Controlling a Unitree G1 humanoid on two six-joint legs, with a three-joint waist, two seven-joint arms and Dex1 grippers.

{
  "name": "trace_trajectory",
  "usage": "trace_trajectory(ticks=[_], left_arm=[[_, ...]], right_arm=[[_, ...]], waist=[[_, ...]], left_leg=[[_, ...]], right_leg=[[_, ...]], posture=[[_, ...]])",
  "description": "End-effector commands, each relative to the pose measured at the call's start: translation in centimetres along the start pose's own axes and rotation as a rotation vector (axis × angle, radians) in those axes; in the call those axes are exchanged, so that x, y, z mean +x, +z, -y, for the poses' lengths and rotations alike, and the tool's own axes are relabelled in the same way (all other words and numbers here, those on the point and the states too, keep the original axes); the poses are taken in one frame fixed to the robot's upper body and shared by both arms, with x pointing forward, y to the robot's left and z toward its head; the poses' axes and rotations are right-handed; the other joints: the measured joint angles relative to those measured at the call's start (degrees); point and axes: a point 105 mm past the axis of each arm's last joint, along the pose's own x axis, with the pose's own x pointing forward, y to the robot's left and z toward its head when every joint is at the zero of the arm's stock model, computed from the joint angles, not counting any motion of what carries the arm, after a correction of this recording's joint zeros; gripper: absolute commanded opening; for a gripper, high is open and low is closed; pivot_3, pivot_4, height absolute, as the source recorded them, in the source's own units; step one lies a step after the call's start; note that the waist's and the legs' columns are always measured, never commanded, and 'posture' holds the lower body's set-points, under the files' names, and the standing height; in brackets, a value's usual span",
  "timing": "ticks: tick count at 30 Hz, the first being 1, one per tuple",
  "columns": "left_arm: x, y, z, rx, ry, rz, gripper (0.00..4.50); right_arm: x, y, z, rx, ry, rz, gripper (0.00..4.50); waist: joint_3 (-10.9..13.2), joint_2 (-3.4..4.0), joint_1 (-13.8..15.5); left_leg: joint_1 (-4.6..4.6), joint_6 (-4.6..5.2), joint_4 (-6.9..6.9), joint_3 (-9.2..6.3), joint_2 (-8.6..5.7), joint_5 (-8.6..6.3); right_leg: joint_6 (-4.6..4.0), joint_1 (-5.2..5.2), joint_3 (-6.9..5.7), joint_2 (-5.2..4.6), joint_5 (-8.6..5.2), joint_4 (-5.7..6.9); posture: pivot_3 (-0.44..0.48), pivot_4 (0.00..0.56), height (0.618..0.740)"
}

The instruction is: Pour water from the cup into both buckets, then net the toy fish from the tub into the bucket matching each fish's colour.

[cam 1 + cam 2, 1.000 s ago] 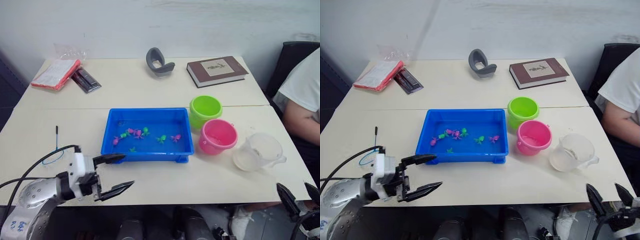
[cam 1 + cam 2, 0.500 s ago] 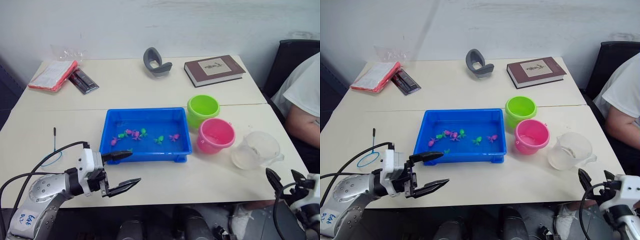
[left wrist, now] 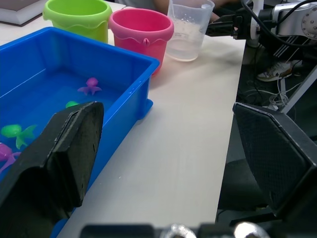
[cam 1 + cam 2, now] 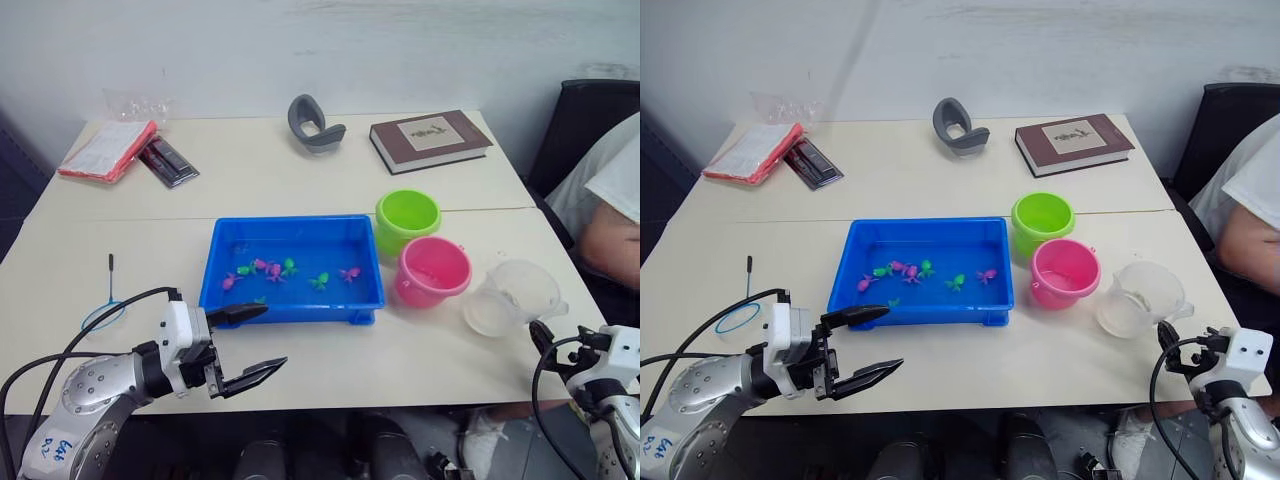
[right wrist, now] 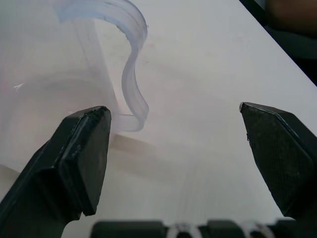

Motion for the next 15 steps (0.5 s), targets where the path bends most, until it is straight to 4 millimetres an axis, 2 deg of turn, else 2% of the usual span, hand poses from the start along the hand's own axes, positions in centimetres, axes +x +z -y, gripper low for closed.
trace_trajectory(ticks=[1, 13, 15], left_arm=[[0.2, 0.7, 0.2, 0.038, -0.007, 0.019, 4.5], [0.5, 0.9, -0.1, 0.043, -0.02, 0.018, 4.5], [0.6, 0.9, -0.1, 0.044, -0.029, 0.015, 4.5]], right_arm=[[0.2, 1.7, 0.5, -0.019, -0.017, 0.069, 4.42], [1.5, 2.3, 0.0, 0.022, -0.017, 0.143, 4.42], [2.0, 2.5, -0.5, 0.053, 0.012, 0.165, 3.86]], waist=[[0.0, 0.0, 0.0], [0.0, 0.03, -0.1], [0.0, 0.04, -0.1]], left_leg=[[0.0, 0.0, 0.0, 0.0, 0.0, 0.0], [0.0, -0.01, 0.0, 0.0, 0.02, 0.01], [0.0, -0.01, 0.0, 0.0, 0.02, 0.01]], right_leg=[[0.0, 0.0, 0.0, 0.0, 0.0, 0.0], [0.0, 0.0, -0.01, 0.0, 0.0, 0.01], [0.0, 0.0, 0.0, 0.0, 0.0, 0.0]], posture=[[0.0, 0.15, 0.74], [0.0, 0.15, 0.74], [0.0, 0.15, 0.74]])
